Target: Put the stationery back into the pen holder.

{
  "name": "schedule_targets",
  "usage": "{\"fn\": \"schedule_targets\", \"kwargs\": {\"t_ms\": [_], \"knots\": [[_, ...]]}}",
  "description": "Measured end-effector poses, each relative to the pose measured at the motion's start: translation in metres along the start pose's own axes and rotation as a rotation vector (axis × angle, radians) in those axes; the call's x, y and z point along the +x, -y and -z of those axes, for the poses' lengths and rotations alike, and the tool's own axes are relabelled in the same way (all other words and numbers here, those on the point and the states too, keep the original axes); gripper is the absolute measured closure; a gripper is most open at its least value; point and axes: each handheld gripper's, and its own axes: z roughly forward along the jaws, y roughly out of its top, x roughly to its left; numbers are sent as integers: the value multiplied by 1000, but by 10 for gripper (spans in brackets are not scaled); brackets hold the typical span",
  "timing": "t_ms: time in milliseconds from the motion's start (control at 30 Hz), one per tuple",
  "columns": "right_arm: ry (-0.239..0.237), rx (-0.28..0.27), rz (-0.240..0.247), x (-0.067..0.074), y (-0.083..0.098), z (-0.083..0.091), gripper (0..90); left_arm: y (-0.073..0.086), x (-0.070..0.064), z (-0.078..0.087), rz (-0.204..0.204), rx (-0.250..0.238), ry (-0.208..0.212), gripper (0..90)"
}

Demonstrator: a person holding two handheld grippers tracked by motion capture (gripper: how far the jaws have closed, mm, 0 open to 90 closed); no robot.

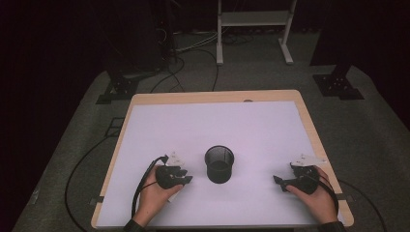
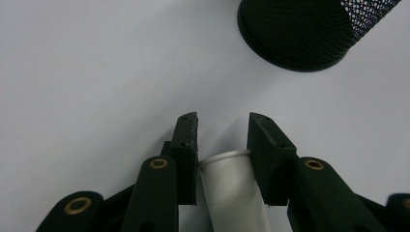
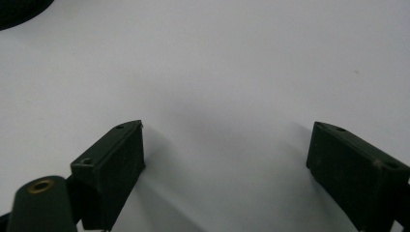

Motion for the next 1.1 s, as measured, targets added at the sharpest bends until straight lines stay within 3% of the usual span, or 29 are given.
{"fn": "schedule_targets", "kwargs": {"t_ms": [333,433,733,1100], "knots": [[0,0,0,0,0,0,122,6,-6,5,14,18,-30,568],[0,-1,1,0,0,0,122,7,-7,6,11,27,-47,601],[0,0,1,0,0,0,122,6,-4,7,6,41,-37,649],[0,0,0,0,0,0,122,-3,-1,22,-12,-57,-13,649]]}}
